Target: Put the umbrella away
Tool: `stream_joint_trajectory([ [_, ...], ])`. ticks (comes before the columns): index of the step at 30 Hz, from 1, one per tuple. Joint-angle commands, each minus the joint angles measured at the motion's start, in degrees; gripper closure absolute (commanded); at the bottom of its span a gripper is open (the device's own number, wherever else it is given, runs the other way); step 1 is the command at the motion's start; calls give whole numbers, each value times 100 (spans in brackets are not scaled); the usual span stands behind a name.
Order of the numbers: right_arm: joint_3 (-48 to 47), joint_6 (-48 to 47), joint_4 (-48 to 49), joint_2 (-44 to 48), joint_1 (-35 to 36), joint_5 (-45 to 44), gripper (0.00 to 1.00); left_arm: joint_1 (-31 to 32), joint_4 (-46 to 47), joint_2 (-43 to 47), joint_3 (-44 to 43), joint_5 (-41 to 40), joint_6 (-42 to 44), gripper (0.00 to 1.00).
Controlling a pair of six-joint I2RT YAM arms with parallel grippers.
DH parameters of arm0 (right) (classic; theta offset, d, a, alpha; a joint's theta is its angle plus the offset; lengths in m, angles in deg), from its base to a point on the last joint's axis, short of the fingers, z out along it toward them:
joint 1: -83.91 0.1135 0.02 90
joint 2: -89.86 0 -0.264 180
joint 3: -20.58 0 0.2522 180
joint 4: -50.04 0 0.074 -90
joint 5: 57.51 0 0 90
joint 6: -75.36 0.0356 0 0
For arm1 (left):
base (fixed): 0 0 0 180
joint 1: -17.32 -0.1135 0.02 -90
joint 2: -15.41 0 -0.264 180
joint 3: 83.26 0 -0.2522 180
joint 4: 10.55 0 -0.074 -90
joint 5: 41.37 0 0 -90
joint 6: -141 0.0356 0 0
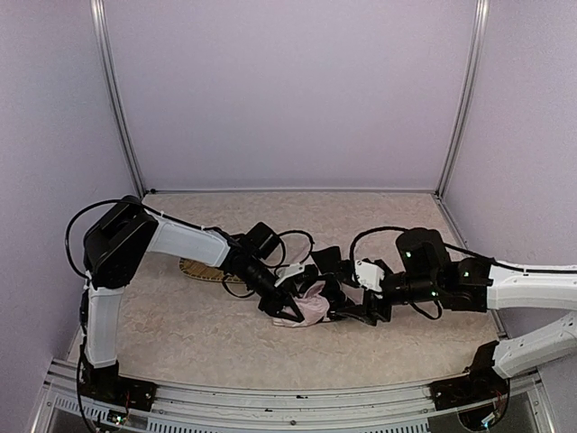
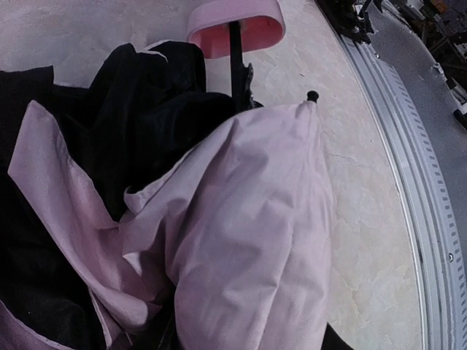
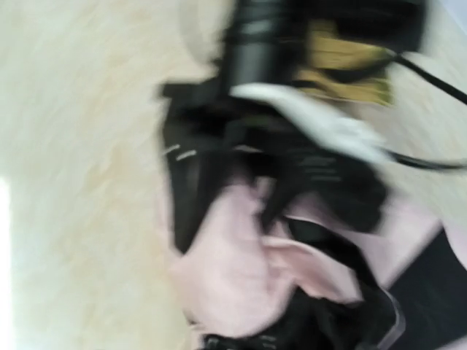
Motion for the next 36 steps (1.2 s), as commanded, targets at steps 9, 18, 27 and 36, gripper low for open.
stream_joint_trajectory([
  [9,-683,-1658,243,-2194,892,-1220,5,76,-1998,-981,-111,194,-300,72],
  [18,-1095,-1457,79,-3425,893,-1659,29,56,-2257,-1183,-308,399,-132,72],
  [27,-1248,-823,-557,-3458,880,-1056,81,-233,-214,-180,275,206,-1128,45],
  [36,-1454,78,-1842,-3611,670,600,85,-469,4333,2628,3012,-282,-1680,35],
])
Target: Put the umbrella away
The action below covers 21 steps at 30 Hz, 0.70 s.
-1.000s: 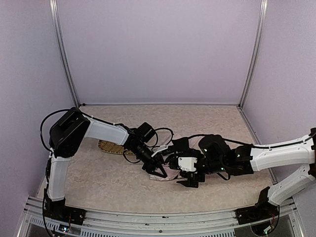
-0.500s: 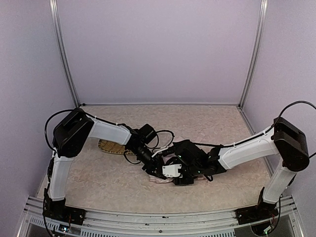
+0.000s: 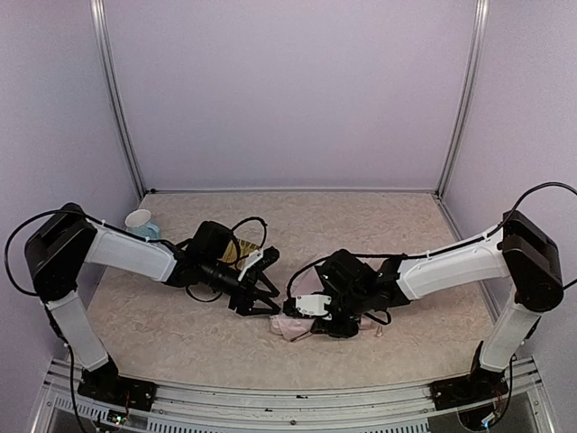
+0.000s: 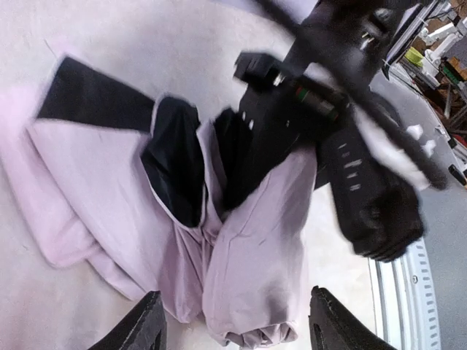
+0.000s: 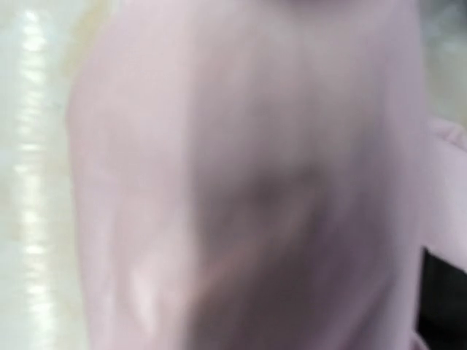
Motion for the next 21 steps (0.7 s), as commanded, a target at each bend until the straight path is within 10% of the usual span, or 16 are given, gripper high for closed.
stream_joint_trajectory([
  [1,-40,688,-1427,-204,-85,1407,85,5,2447,1057,934,-553,-135,36],
  [9,-296,993,-2214,-656,-793,3003,83,1010,2187,2284,1993,-1919,1914,37],
  [21,-937,496,-2985,-1754,-1223,3680,78,1614,999,652,849,-3608,2670,17],
])
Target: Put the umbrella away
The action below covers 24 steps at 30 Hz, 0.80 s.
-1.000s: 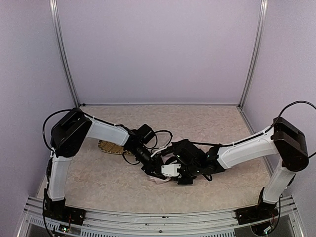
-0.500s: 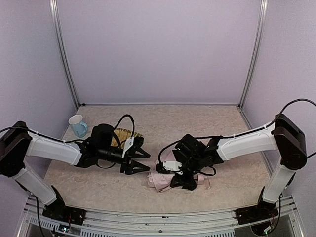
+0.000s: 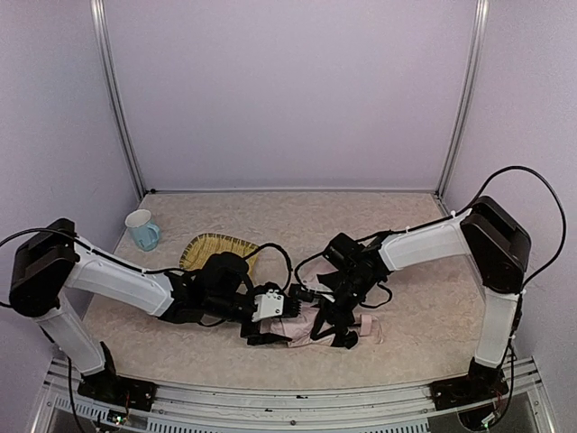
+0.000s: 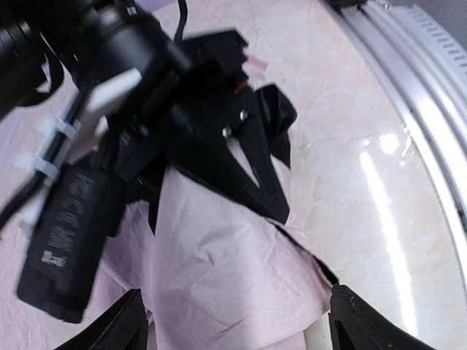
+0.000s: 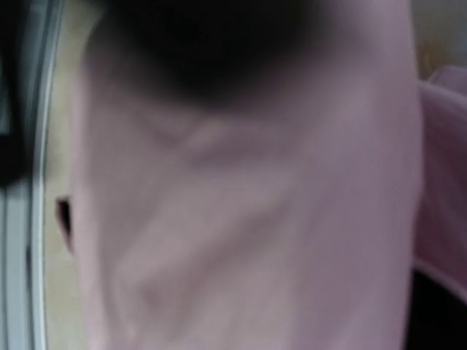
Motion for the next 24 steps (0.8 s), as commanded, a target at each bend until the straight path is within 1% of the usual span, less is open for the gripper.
stream_joint_trajectory([
  [1,189,45,-1123,-586,-69,16,78,1,-546,-714,-495,-798,379,17],
  [4,134,62,-972,-583,-144,61,73,1,-1107,-1261,-931,-838,193,24],
  [7,79,173,-729,-521,-234,113,62,-8,-1537,-1543,-1283,-607,-15,40],
  [9,45,343,-496,-429,-335,134,52,-37,-1780,-1631,-1457,-311,-123,53],
  [10,49,477,-365,-356,-403,89,49,-62,-1847,-1646,-1516,-119,-212,60],
  [11,60,563,-240,-243,-467,49,43,-87,-1908,-1645,-1544,19,-279,65],
  [13,115,745,-8,14,-567,-150,36,-132,-2005,-1633,-1549,276,-381,74],
  [16,252,953,370,571,-617,-516,29,-223,-2331,-1713,-1618,620,-532,80],
  [19,513,1160,771,1272,-631,-814,23,-364,-2843,-1980,-1840,1059,-715,81],
  [22,883,1292,1062,2001,-626,-1470,20,-520,-3322,-2337,-2110,1487,-923,85],
  [24,1219,1330,1210,2464,-620,-2033,20,-592,-3498,-2506,-2211,1744,-1055,85],
])
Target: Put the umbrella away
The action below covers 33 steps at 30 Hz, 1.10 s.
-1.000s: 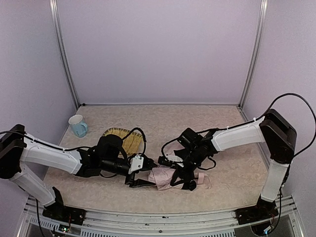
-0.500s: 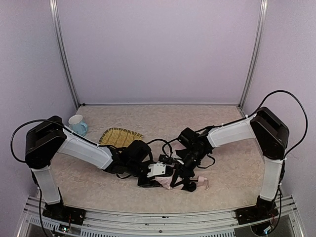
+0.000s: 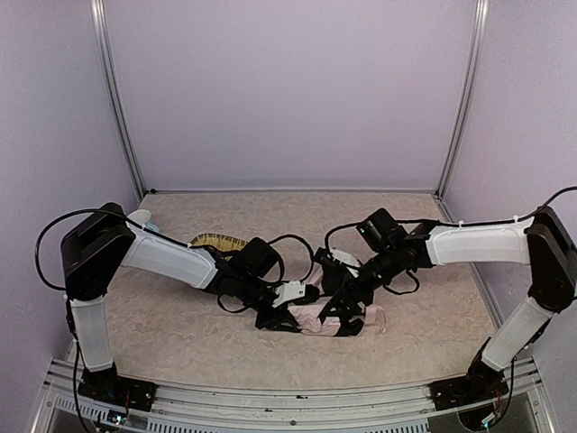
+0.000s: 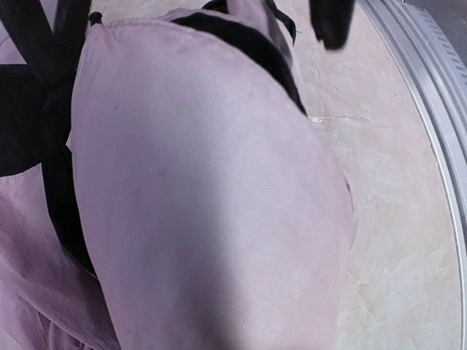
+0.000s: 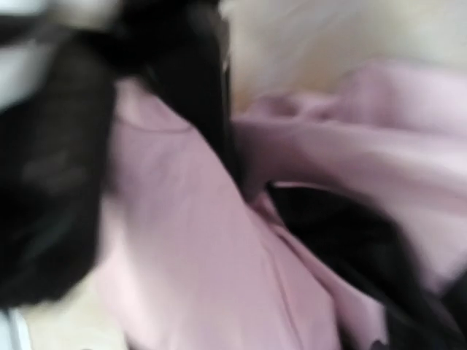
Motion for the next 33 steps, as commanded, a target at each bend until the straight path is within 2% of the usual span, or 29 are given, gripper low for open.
stream_joint_trajectory([
  [1,631,263,619,1093,-17,-1486,20,-164,-1256,-617,-122,911,-560,85],
  [4,1131,-67,952,1878,367,-2331,20,-277,-1560,-846,-318,1423,-625,85],
  [6,1516,-573,1442,2251,1089,-2896,20,-340,-1864,-1057,-531,1729,-624,84],
  [9,1978,-1455,2133,2457,1945,-3700,14,-341,-2354,-1355,-852,1840,-569,84],
  [11,2014,-1823,2385,2271,2216,-4138,10,-333,-2517,-1481,-992,1877,-533,84],
  [12,1946,-1952,2385,2090,2276,-4282,2,-331,-2579,-1534,-1045,1885,-527,84],
  [17,1392,-2330,1837,977,2390,-4611,0,-342,-2731,-1601,-1095,1926,-483,84],
  [21,1324,-2479,1821,301,2396,-5117,4,-327,-2872,-1676,-1141,1951,-390,84],
  [23,1228,-2405,1729,50,2381,-5121,13,-300,-3004,-1714,-1195,1962,-298,83],
  [24,1167,-2327,1654,-80,2368,-5073,22,-284,-3090,-1729,-1227,1977,-224,81],
  [25,1119,-2239,1596,-147,2355,-5033,35,-273,-3155,-1734,-1245,1983,-152,78],
  [26,1076,-2152,1521,-184,2346,-4993,51,-263,-3193,-1719,-1255,1995,-105,70],
  [27,1059,-2071,1473,-195,2344,-4906,59,-269,-3154,-1678,-1245,2002,-72,59],
  [29,1063,-1950,1390,-133,2328,-4650,68,-318,-2907,-1486,-1136,2001,-90,41],
  [30,1065,-1886,1351,-83,2311,-4492,71,-363,-2688,-1318,-1030,1984,-146,14],
  [31,1067,-1792,1292,-27,2278,-4314,74,-425,-2411,-1039,-842,1927,-247,3],
  [33,1041,-1643,1129,62,2177,-3895,77,-549,-1611,-487,-424,1703,-550,1],
])
